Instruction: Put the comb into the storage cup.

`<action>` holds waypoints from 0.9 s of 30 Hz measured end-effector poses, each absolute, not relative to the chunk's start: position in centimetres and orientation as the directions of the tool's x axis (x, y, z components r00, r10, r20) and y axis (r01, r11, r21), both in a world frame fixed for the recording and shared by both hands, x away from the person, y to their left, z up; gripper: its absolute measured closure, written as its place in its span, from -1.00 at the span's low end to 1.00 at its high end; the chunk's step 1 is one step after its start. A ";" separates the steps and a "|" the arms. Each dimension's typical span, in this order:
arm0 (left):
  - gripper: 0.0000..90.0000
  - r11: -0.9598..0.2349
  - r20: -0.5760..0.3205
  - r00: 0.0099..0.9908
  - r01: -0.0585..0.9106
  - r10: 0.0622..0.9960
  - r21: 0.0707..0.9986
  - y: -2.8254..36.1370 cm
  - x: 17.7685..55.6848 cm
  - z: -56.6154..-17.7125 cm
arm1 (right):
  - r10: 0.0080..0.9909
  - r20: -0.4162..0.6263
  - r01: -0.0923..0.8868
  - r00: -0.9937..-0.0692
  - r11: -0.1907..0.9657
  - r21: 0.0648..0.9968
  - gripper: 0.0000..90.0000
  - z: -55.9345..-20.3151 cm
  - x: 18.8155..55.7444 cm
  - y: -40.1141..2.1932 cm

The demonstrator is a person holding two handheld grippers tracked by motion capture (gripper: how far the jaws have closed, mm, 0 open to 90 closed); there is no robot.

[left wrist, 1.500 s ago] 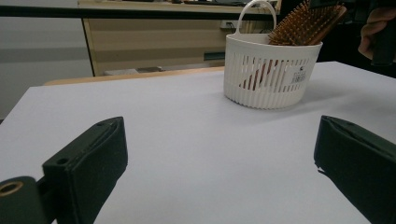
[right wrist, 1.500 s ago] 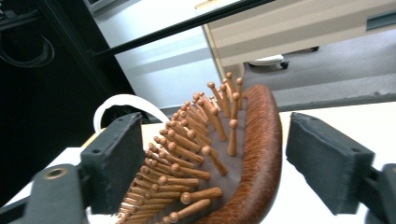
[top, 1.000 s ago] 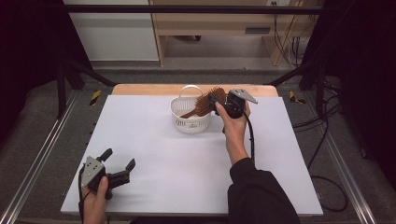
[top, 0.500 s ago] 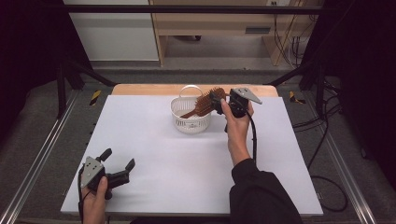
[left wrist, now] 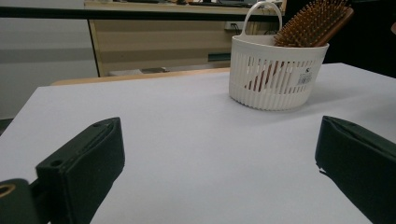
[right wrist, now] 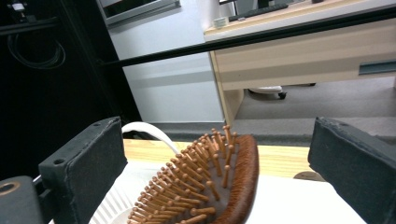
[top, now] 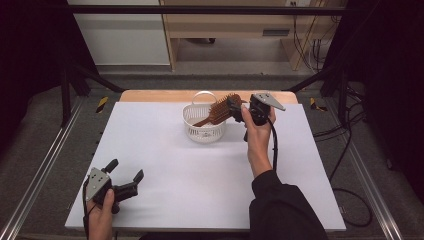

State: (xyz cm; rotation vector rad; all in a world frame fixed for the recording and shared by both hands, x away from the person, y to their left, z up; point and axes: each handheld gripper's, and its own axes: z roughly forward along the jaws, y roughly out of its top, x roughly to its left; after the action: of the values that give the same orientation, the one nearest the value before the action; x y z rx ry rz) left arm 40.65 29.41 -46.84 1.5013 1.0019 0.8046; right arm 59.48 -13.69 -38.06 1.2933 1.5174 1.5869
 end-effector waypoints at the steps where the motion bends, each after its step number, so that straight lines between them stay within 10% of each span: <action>1: -0.97 -0.037 -0.033 0.411 0.162 0.911 0.986 29.4 40.6 -46.8 | 0.901 0.246 0.203 -0.358 -0.182 0.962 -0.91 -38.0 59.5 -13.7; 27: -0.97 -0.038 -0.034 0.413 0.165 0.910 0.986 29.6 40.6 -46.8 | 0.899 0.187 0.171 -0.397 -0.128 0.977 -0.88 -36.2 59.1 -14.5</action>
State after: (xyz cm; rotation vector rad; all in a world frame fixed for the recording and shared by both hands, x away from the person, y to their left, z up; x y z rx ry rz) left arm 40.62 29.56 -46.83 1.5054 1.0005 0.8015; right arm 59.05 -14.51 -36.16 1.2083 1.5506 1.5789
